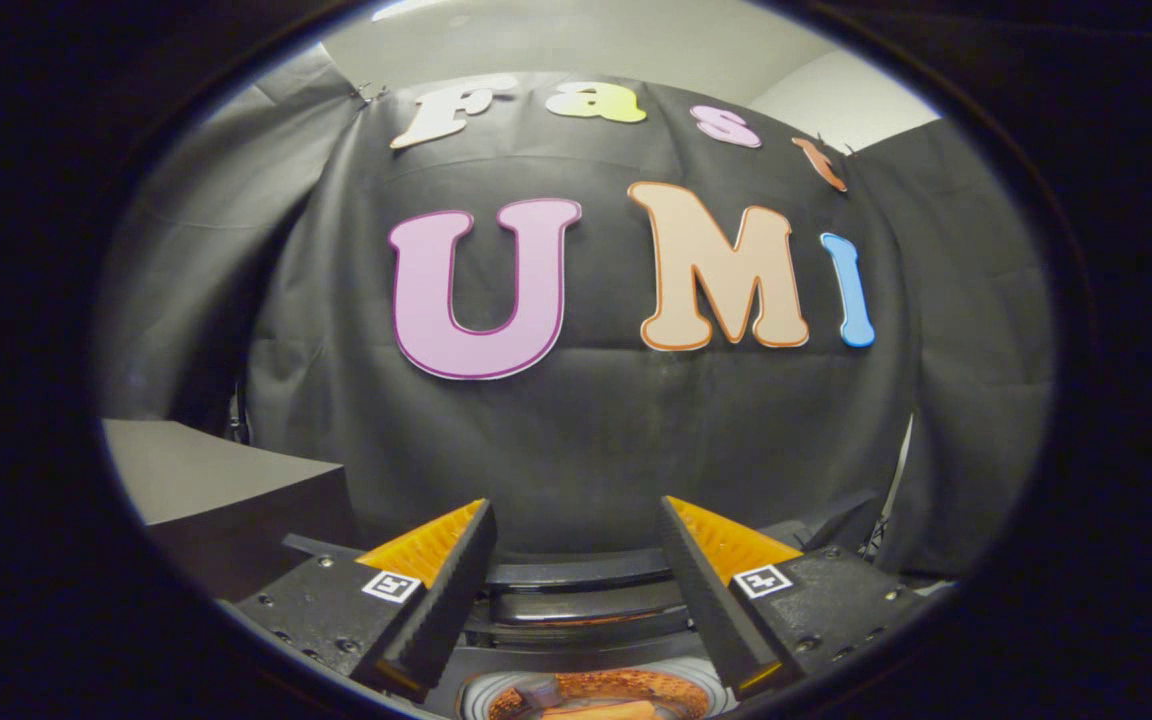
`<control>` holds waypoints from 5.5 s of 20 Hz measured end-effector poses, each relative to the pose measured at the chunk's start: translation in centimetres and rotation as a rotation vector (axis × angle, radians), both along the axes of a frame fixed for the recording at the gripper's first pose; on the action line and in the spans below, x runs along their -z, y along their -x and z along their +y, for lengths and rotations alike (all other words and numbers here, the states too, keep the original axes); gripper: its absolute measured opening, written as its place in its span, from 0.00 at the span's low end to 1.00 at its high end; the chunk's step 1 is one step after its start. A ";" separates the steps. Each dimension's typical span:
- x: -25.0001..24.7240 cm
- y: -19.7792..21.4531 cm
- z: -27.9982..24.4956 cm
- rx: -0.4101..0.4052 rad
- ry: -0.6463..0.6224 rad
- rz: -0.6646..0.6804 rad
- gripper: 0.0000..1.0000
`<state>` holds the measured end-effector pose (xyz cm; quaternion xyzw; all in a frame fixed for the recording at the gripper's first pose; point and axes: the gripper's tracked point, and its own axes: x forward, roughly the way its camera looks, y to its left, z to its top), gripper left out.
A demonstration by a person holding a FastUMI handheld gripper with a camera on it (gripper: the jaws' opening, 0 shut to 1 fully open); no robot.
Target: Put the clothes into the washing machine and then close the washing machine lid.
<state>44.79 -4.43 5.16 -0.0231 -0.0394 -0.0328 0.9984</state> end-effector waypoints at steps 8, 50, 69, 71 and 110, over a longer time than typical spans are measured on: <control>1.7 1.4 -0.7 -0.008 0.000 0.050 0.97; 2.7 17.0 0.5 0.022 -0.002 0.064 0.95; -0.1 29.9 2.5 -0.090 -0.090 0.052 0.95; 0.3 31.1 1.6 -0.102 -0.053 0.051 0.95; 0.3 32.9 -1.2 -0.136 -0.135 -0.010 0.96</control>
